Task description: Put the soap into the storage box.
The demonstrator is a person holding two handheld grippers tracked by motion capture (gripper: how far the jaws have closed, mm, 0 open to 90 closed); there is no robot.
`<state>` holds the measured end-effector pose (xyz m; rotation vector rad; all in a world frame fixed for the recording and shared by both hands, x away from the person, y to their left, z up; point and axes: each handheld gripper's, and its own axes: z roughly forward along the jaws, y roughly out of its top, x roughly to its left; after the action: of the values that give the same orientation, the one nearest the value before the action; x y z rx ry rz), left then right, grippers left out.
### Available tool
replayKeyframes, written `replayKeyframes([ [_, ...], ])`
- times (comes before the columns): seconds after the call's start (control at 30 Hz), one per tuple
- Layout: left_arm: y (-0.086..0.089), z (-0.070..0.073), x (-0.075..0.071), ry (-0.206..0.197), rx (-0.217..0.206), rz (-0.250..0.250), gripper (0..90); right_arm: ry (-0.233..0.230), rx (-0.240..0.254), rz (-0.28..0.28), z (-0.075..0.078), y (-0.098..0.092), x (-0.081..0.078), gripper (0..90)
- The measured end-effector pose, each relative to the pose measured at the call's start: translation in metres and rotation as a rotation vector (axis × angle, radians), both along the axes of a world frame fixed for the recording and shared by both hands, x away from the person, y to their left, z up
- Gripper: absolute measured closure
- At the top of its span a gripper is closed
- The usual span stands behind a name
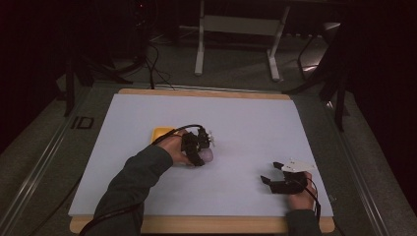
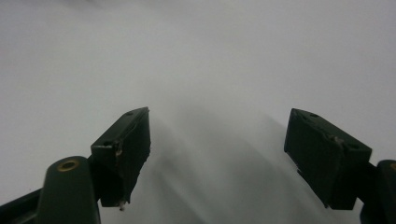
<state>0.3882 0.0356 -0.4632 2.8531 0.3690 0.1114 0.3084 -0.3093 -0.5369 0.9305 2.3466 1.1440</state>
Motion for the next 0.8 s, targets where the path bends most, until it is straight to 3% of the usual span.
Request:
replayKeyframes([
  [0.8, 0.021, 0.007, 0.008, -0.008, 0.012, 0.041, 49.9, 0.000, 0.000, 0.000, 0.000, 0.000, 0.000, 22.3],
])
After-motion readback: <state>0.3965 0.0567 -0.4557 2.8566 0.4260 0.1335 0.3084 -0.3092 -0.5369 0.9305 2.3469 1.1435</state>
